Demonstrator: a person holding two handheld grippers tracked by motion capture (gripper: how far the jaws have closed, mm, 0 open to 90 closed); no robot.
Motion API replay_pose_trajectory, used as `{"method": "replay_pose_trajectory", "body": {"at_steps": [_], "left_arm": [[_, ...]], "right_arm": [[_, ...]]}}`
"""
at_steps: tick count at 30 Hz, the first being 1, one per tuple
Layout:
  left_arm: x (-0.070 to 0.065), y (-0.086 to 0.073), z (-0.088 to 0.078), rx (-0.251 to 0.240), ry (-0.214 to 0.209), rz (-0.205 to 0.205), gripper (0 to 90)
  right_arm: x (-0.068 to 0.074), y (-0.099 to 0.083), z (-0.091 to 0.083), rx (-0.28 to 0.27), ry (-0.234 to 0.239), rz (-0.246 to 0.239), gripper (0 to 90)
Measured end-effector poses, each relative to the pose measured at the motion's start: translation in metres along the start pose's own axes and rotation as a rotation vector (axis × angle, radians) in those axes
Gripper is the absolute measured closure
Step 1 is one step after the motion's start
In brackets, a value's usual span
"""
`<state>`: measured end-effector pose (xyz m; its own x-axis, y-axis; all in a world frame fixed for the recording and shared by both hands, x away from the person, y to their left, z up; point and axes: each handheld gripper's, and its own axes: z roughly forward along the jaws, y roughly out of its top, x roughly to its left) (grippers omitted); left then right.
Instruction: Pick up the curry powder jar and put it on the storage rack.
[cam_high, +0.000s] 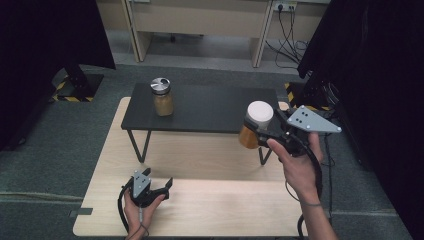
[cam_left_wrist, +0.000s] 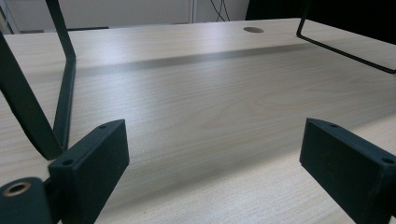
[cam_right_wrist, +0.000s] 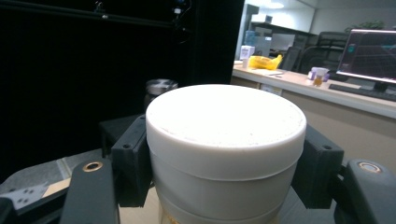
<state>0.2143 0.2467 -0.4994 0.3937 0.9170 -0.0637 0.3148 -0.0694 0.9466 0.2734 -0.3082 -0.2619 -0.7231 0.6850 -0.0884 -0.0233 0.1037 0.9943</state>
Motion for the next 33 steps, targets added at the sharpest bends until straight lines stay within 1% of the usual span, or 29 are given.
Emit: {"method": "replay_pose_trajectory", "body": {"at_steps": [4, 9, 12, 14, 17, 20, 22, 25, 28, 33], "left_arm": [[0.0, 0.0, 0.0, 0.001, -0.001, -0.001, 7.4], [0.0, 0.0, 0.0, 0.001, -0.001, -0.001, 7.5], [0.0, 0.0, 0.0, 0.0, -0.002, 0.0, 7.5], [0.001, 0.0, 0.0, 0.0, -0.003, -0.001, 7.5], [0.001, 0.0, 0.0, 0.0, -0.004, -0.004, 7.5], [0.001, 0.0, 0.0, -0.001, -0.005, -0.004, 7.5], [0.001, 0.0, 0.0, -0.001, -0.005, -0.003, 7.5], [0.001, 0.0, 0.0, -0.002, -0.005, -0.001, 7.6], [0.001, 0.0, 0.0, -0.002, -0.007, -0.003, 7.6], [0.002, 0.0, 0.0, -0.003, -0.008, -0.004, 7.5]], "right_arm": [[-0.004, 0.007, 0.006, -0.003, -0.022, 0.003, 34.2], [-0.008, 0.015, 0.017, 0.012, -0.061, 0.0, 34.2], [-0.011, 0.018, 0.025, 0.013, -0.091, 0.004, 34.2], [-0.013, 0.02, 0.032, 0.021, -0.122, 0.017, 34.2], [-0.014, 0.021, 0.04, 0.038, -0.155, 0.016, 34.2], [-0.016, 0.02, 0.051, 0.05, -0.191, 0.026, 34.2], [-0.017, 0.018, 0.057, 0.051, -0.207, 0.037, 34.2], [-0.019, 0.015, 0.065, 0.061, -0.225, 0.052, 34.2], [-0.022, 0.015, 0.075, 0.084, -0.235, 0.059, 34.2], [-0.024, 0.014, 0.087, 0.103, -0.241, 0.072, 34.2]]}}
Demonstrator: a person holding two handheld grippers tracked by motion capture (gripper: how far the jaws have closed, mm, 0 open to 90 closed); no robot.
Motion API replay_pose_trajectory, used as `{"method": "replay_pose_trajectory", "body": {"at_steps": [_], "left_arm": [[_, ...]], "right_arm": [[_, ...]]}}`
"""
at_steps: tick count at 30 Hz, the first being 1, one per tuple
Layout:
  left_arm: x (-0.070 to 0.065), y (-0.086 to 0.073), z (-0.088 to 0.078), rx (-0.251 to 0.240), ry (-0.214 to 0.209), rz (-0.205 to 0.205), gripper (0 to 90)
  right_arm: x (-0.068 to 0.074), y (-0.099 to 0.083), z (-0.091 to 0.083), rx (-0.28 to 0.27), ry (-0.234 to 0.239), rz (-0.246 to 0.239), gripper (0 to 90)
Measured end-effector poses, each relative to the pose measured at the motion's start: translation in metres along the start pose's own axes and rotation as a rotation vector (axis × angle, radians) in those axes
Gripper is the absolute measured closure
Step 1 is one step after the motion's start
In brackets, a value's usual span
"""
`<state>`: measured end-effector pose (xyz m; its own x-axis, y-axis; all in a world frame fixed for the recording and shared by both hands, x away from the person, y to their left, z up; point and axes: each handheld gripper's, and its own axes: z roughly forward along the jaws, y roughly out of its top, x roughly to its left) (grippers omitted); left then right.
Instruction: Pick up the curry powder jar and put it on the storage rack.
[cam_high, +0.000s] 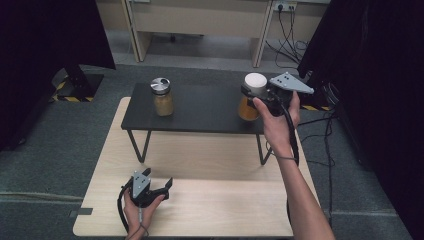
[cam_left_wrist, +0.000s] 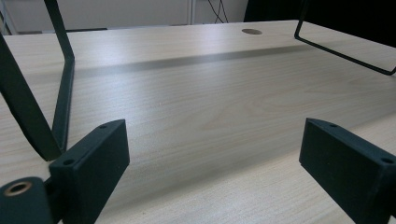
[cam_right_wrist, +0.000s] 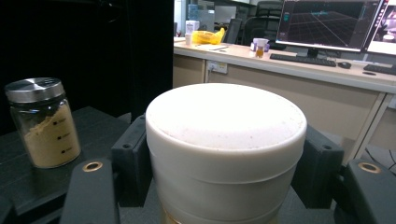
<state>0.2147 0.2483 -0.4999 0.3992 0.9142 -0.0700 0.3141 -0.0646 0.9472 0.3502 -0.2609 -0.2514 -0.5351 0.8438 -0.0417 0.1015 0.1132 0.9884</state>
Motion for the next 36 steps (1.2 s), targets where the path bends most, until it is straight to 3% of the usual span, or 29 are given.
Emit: {"method": "replay_pose_trajectory", "body": {"at_steps": [15, 28, 32, 36], "left_arm": [[0.0, 0.001, 0.0, 0.004, -0.003, 0.001, 7.5], [0.0, 0.0, 0.0, 0.003, 0.0, -0.002, 7.5], [0.0, 0.001, 0.0, 0.004, 0.001, -0.001, 7.5], [0.0, 0.0, 0.0, 0.003, 0.002, -0.002, 7.6]], "right_arm": [[-0.001, 0.0, 0.023, 0.072, -0.004, 0.005, 34.1], [-0.005, -0.015, 0.019, 0.022, -0.002, 0.02, 34.1], [-0.003, -0.028, 0.018, -0.025, -0.002, 0.02, 34.1], [-0.001, -0.026, 0.02, -0.022, -0.005, 0.014, 34.1]]}}
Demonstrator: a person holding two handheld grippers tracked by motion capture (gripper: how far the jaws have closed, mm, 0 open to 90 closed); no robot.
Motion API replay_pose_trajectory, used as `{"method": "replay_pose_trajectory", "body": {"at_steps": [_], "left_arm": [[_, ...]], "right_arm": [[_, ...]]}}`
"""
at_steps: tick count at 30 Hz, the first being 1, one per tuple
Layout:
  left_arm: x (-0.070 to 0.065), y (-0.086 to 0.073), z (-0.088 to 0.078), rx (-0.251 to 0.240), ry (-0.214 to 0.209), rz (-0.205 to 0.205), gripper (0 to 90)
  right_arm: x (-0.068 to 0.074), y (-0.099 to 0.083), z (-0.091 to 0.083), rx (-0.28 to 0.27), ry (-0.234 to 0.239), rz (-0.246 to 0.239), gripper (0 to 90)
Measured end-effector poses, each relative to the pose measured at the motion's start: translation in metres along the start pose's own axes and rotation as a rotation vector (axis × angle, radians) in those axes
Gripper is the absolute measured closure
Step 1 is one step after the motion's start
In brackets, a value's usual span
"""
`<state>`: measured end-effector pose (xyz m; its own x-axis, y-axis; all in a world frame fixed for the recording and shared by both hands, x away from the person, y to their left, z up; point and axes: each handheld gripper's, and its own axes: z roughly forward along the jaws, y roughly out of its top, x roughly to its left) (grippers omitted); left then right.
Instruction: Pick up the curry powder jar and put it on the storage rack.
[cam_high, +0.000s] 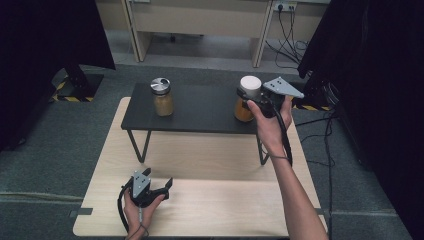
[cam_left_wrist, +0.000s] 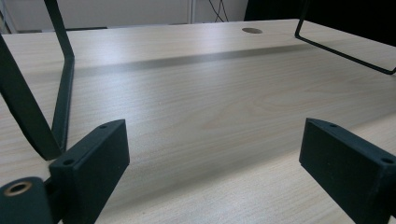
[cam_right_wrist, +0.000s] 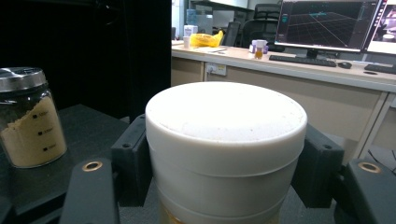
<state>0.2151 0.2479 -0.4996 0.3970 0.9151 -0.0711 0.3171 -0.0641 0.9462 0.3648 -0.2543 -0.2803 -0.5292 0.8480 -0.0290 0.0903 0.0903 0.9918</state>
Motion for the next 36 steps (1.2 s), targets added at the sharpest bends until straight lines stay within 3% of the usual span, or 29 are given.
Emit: {"method": "replay_pose_trajectory", "body": {"at_steps": [17, 33, 36], "left_arm": [[0.0, 0.0002, 0.0001, 0.001, -0.001, 0.002, 7.6], [0.0004, 0.0, -0.0001, 0.0, -0.001, -0.001, 7.5], [0.0002, -0.0001, -0.0001, -0.001, 0.0, -0.001, 7.6]], "right_arm": [[-0.0006, -0.0013, -0.0009, -0.003, -0.006, 0.023, 34.1], [0.0026, -0.0001, -0.0011, 0.001, -0.02, 0.023, 33.8], [0.0034, 0.002, -0.001, 0.021, -0.025, 0.011, 32.6]]}}
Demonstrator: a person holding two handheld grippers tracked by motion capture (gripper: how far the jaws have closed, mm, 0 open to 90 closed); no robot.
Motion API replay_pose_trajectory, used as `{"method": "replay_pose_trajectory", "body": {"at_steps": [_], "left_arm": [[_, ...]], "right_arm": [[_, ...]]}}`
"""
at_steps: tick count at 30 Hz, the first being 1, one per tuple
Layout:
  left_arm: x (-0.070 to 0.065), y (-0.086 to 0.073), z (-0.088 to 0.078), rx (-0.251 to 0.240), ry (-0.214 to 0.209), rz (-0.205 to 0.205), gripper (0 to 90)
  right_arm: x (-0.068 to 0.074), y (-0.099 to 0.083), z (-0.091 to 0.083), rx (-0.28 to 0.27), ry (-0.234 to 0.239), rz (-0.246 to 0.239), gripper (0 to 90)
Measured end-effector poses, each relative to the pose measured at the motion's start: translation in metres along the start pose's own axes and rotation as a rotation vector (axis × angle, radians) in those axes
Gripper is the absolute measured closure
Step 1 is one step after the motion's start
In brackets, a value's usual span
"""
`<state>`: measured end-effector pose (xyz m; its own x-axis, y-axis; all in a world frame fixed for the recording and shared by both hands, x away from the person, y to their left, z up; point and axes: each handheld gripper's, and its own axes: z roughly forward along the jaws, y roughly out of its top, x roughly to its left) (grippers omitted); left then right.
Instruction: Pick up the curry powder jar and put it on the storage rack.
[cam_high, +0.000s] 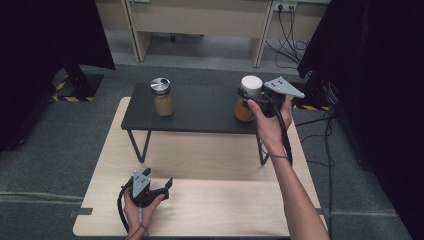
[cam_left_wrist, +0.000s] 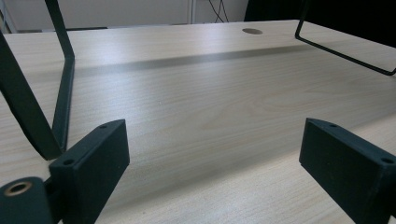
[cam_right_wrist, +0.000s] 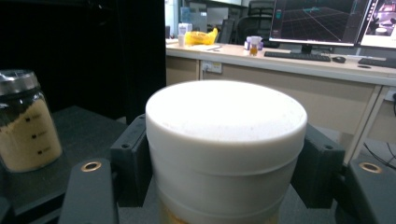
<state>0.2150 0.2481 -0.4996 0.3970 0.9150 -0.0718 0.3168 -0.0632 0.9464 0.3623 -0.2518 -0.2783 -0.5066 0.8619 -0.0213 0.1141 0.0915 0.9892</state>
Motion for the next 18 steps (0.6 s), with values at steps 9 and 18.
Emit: {"method": "replay_pose_trajectory", "body": {"at_steps": [9, 18], "left_arm": [[0.0004, 0.0006, 0.0002, 0.004, -0.001, -0.002, 7.6], [0.0005, 0.0006, 0.0001, 0.004, 0.0, -0.002, 7.5]], "right_arm": [[0.0061, -0.0067, -0.0031, -0.041, -0.047, 0.003, 11.6], [0.0078, -0.0065, -0.0057, -0.038, -0.046, 0.002, 8.6]]}}
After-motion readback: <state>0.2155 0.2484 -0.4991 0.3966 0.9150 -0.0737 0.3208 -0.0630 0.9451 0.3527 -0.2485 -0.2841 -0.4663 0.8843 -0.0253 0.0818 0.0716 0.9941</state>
